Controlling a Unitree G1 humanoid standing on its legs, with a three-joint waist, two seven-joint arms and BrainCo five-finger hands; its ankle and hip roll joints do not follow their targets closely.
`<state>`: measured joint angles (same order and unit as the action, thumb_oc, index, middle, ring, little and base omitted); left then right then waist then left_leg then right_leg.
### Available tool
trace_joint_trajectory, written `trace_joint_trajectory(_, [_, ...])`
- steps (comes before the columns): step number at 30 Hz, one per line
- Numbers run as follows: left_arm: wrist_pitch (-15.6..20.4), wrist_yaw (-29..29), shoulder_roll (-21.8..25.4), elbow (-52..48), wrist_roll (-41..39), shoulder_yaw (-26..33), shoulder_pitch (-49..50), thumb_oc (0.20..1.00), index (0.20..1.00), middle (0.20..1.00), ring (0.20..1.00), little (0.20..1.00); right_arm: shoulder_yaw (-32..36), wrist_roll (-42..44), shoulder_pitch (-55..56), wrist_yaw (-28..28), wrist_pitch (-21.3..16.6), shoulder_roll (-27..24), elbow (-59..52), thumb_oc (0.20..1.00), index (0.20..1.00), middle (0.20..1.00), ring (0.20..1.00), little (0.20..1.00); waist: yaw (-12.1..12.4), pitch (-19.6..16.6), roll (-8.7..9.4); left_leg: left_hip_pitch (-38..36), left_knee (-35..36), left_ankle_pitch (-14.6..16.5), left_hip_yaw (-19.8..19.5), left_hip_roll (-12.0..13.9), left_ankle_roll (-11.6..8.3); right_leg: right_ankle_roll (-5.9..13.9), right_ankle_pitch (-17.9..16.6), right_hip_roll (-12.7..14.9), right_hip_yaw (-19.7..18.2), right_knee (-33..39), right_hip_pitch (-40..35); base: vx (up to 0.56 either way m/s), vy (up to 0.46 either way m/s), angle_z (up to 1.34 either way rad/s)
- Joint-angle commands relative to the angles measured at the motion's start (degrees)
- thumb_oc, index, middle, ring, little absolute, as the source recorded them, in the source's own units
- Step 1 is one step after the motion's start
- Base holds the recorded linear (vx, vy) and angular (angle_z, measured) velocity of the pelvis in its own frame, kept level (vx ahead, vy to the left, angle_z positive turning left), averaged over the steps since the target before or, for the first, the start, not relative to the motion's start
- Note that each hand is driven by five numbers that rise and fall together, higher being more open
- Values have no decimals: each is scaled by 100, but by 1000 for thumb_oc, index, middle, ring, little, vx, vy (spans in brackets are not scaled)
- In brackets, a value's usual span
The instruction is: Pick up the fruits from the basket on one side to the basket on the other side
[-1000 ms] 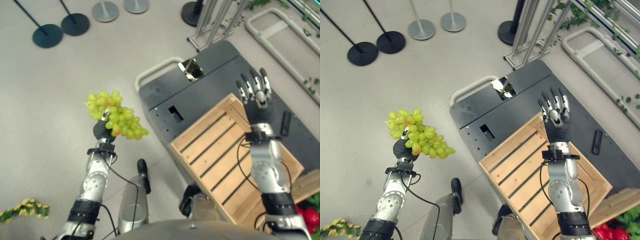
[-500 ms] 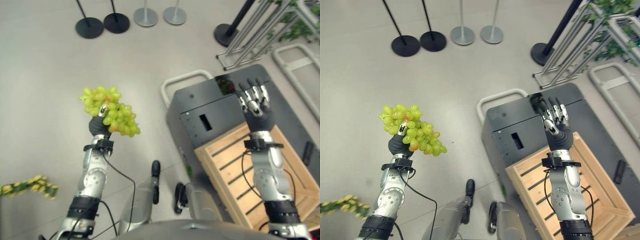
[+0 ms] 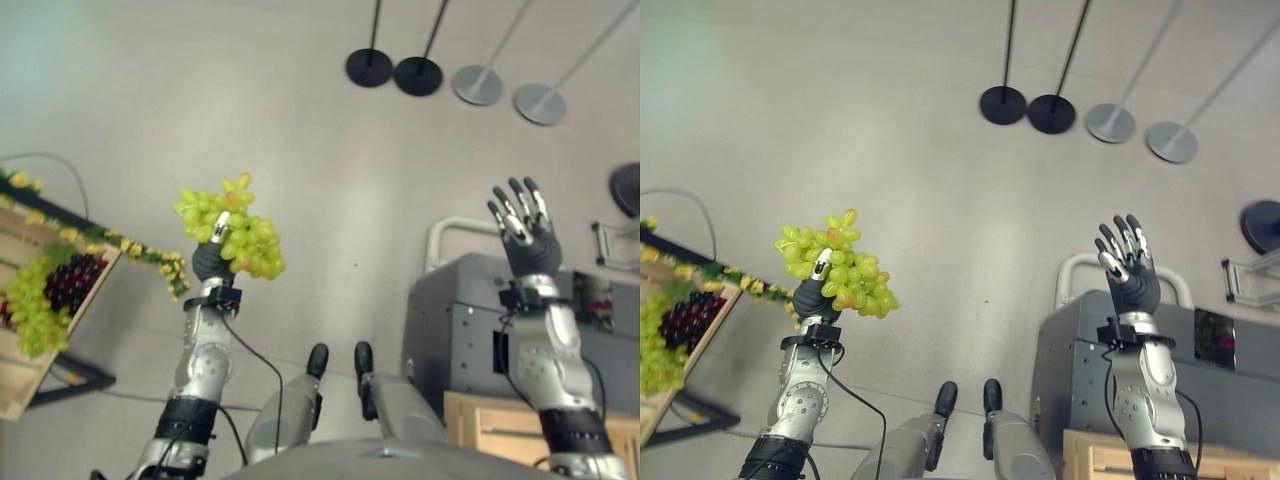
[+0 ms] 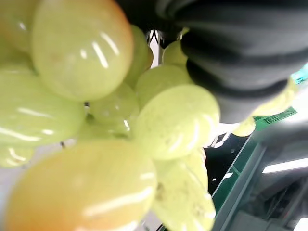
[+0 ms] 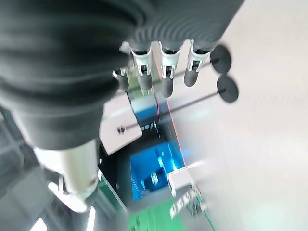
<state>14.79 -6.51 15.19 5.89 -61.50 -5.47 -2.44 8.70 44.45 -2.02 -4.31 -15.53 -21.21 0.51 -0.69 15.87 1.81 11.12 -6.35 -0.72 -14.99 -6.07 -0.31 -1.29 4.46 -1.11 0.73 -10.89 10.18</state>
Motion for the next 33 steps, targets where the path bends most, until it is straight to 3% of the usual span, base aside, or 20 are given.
trace_joint_trajectory(1, [116, -191, 138, -400, 266, -28, -568, 200, 200, 200, 200, 200, 375, -29, -78, 233, -530, -160, -403, 1000, 1000, 1000, 1000, 1000, -418, -116, 206, 375, -860, 320, 1623, 898, -283, 677, -29, 620, 546, 182, 22, -58, -41, 139])
trace_joint_trajectory(2, [115, -190, 140, -401, 267, -27, -569, 200, 200, 200, 200, 200, 374, -32, -82, 236, -531, -158, -402, 1000, 1000, 1000, 1000, 1000, -418, -111, 201, 388, -891, 338, 1619, 908, -288, 675, -31, 610, 550, 189, 16, -6, -4, 117])
trace_joint_trajectory(5, [96, -148, 241, -386, 259, -72, -596, 200, 200, 200, 200, 200, 417, 2, -19, 310, -615, -5, -392, 1000, 1000, 1000, 1000, 1000, -440, -143, 130, 325, -410, -5, 1926, 1381, -394, 743, -35, 749, 887, 260, -102, 56, 88, 46])
trace_joint_trajectory(7, [91, -171, 302, -364, 295, -87, -617, 200, 200, 200, 200, 200, 399, 46, 0, 292, -597, 6, -356, 1000, 1000, 1000, 1000, 1000, -445, -138, 121, 321, -328, -74, 1964, 1391, -405, 764, -75, 809, 965, 329, -178, 76, 152, 52])
trace_joint_trajectory(14, [104, -271, 520, -409, 478, 38, -376, 200, 200, 200, 200, 200, 123, -150, 7, 328, -377, 267, 614, 1000, 1000, 1000, 1000, 1000, -119, -152, 248, 339, -776, 481, 1964, 1000, -205, 1055, -208, 1359, 918, 259, -418, 134, 274, 5])
trace_joint_trajectory(18, [121, -167, 516, -386, 630, -3, -421, 200, 200, 200, 200, 200, 106, -136, 138, 261, -380, 462, 515, 1000, 1000, 1000, 1000, 1000, -42, -217, 266, 306, -854, 654, 1744, 592, -34, 1131, -465, 1618, 879, -407, -402, 121, 247, 36])
trace_joint_trajectory(20, [103, -159, 520, -409, 683, -26, -430, 200, 200, 200, 200, 200, 79, -196, 210, 235, -347, 481, 405, 1000, 1000, 1000, 1000, 1000, -61, -215, 210, 187, -813, 699, 1609, 385, 81, 1043, -653, 1661, 725, -979, -283, 146, 293, 65])
trace_joint_trajectory(23, [105, -153, 557, -449, 926, -37, -413, 200, 200, 200, 200, 200, -26, -254, 208, 157, -341, 553, 266, 1000, 1000, 1000, 1000, 1000, -121, -171, 104, -71, -703, 756, 1426, 250, 223, 920, -631, 1458, 500, -1662, 6, 154, 233, 62])
trace_joint_trajectory(25, [147, -152, 536, -445, 965, -16, -409, 200, 200, 200, 200, 200, -59, -305, 234, 81, -340, 547, 122, 1000, 1000, 1000, 1000, 1000, -225, -209, 54, -350, -444, 732, 1205, 197, 244, 863, -257, 894, 115, -1619, 304, 207, 95, 29])
trace_joint_trajectory(26, [176, -171, 523, -444, 982, 8, -413, 200, 200, 200, 200, 200, -67, -371, 275, 1, -345, 494, 18, 1000, 1000, 1000, 1000, 1000, -269, -210, 50, -451, -368, 723, 1088, 168, 237, 845, -40, 660, -8, -1419, 429, 147, 49, 14])
trace_joint_trajectory(28, [176, -225, 516, -444, 988, 35, -391, 200, 200, 200, 200, 200, -39, -482, 318, -37, -348, 437, -63, 1000, 1000, 1000, 1000, 1000, -299, -234, 61, -475, -306, 675, 964, 126, 214, 856, -83, 565, -120, -1086, 500, 201, -46, 33])
trace_joint_trajectory(29, [227, -251, 501, -414, 982, 13, -408, 200, 200, 200, 200, 200, -51, -520, 383, -95, -376, 369, -167, 1000, 1000, 1000, 1000, 1000, -427, -286, 93, -638, -85, 609, 613, 21, 174, 916, -248, 313, -641, -365, 685, 351, -132, 52])
trace_joint_trajectory(30, [260, -262, 486, -388, 976, -35, -469, 200, 200, 200, 200, 200, -59, -616, 457, -149, -371, 282, -215, 1000, 1000, 1000, 1000, 1000, -522, -315, 97, -753, 28, 573, 347, -15, 156, 938, -315, 84, -1026, -174, 671, 341, -142, 100])
trace_joint_trajectory(32, [247, -340, 458, -364, 1096, -82, -526, 200, 200, 200, 200, 200, 22, -1004, 614, -162, -342, 88, -418, 1000, 1000, 1000, 1000, 1000, -524, -391, 188, -782, 65, 545, 107, -99, 113, 899, -362, 13, -1154, -32, 550, 198, -160, 149])
trace_joint_trajectory(33, [245, -422, 434, -384, 1178, -77, -517, 200, 200, 200, 200, 200, 107, -1188, 732, -224, -318, -8, -479, 1000, 1000, 1000, 1000, 1000, -505, -428, 205, -772, 29, 518, -60, -141, 59, 849, -311, 101, -1045, 72, 395, 128, -211, 145])
